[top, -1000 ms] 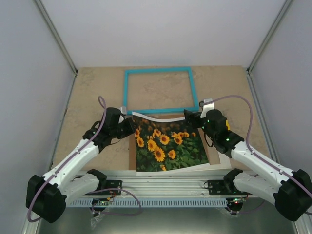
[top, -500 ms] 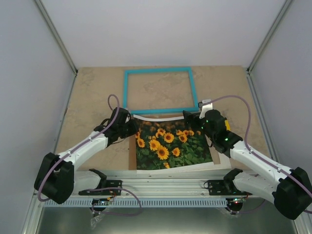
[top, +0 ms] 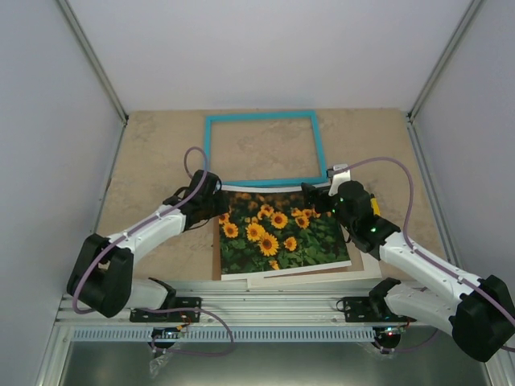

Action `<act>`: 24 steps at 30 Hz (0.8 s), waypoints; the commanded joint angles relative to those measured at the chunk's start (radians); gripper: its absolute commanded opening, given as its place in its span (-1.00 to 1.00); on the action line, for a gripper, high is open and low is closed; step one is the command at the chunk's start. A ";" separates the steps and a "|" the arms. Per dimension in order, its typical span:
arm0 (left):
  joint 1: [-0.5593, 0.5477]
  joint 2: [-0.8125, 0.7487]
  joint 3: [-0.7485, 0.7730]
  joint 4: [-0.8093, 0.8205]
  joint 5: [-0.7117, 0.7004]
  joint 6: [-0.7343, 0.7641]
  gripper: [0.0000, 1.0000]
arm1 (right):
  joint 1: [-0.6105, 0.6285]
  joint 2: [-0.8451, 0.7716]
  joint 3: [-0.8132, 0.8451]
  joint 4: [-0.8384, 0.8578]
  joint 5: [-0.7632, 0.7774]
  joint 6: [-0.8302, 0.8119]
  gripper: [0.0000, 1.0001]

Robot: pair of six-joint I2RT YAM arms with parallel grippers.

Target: Take the photo out of the frame

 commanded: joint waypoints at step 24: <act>0.112 -0.803 0.159 -0.341 -0.341 0.051 0.99 | -0.015 -0.398 0.137 -0.359 0.313 -0.001 0.95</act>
